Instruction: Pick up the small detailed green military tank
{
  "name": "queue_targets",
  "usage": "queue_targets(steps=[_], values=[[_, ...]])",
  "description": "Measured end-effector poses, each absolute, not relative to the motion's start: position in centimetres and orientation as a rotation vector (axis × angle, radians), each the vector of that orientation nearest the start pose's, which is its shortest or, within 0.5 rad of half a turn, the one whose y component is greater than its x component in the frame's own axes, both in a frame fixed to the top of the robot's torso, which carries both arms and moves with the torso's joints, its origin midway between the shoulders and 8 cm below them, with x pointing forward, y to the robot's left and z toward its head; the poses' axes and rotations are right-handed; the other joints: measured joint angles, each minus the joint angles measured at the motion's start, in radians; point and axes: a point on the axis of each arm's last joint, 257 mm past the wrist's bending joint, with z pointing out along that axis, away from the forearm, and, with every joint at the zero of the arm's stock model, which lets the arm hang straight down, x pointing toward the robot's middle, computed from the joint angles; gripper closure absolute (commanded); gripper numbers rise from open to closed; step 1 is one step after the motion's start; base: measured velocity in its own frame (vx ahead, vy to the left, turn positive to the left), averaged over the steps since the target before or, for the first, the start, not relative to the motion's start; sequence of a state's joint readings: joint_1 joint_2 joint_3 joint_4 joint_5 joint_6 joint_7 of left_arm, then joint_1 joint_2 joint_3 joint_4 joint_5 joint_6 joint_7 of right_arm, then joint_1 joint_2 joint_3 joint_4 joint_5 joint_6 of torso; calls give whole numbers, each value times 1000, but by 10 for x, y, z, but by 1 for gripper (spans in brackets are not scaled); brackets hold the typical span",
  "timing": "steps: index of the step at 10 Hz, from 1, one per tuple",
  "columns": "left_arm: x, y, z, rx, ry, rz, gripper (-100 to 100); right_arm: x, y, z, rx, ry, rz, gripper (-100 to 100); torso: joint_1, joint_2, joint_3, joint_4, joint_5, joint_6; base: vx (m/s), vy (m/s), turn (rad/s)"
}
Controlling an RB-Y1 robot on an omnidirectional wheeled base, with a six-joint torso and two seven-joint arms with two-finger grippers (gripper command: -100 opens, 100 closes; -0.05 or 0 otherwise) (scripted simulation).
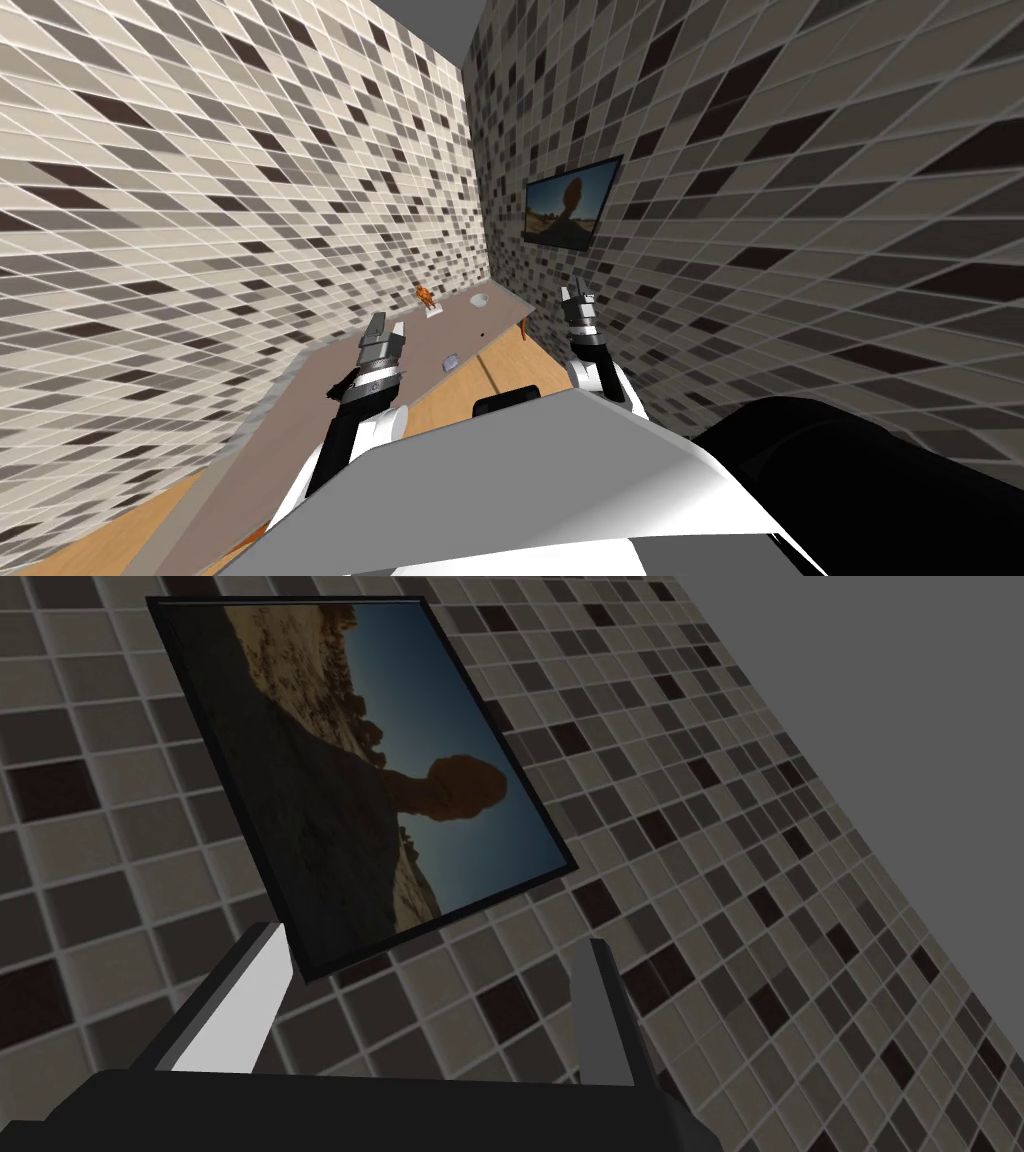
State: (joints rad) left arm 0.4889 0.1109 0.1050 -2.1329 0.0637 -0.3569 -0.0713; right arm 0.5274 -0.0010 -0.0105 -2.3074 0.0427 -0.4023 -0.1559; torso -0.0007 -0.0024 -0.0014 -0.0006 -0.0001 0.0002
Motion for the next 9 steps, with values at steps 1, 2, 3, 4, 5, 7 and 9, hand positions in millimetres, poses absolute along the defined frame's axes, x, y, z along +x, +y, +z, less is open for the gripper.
queue_targets(steps=[1,2,3,4,5,7,9], values=[[386,338,-72,-825,874,-1089,-100,352,-284,9,773,654,1373,0,0,0,0,0,0,0,45,-17,-110],[393,345,-83,-859,895,-1085,-100,352,-284,9,773,654,1373,0,0,-1,0,0,0,0,48,-19,-116],[398,349,-97,-898,912,-1081,-100,352,-284,9,773,654,1373,0,0,-1,-1,0,0,0,28,-13,-25],[399,353,-105,-920,923,-1077,-100,352,-284,9,773,654,1373,0,0,0,0,0,0,0,24,-13,-58],[402,357,-115,-950,931,-1075,-100,352,-284,9,773,654,1373,0,0,0,0,0,0,0,20,-9,-43],[408,365,-133,-1000,946,-1067,-100,352,-284,9,773,654,1373,0,0,0,0,0,0,0,25,-13,-68],[414,377,-151,-1055,959,-1059,-100,352,-284,9,773,654,1373,0,0,0,0,0,0,0,38,-17,-103]])
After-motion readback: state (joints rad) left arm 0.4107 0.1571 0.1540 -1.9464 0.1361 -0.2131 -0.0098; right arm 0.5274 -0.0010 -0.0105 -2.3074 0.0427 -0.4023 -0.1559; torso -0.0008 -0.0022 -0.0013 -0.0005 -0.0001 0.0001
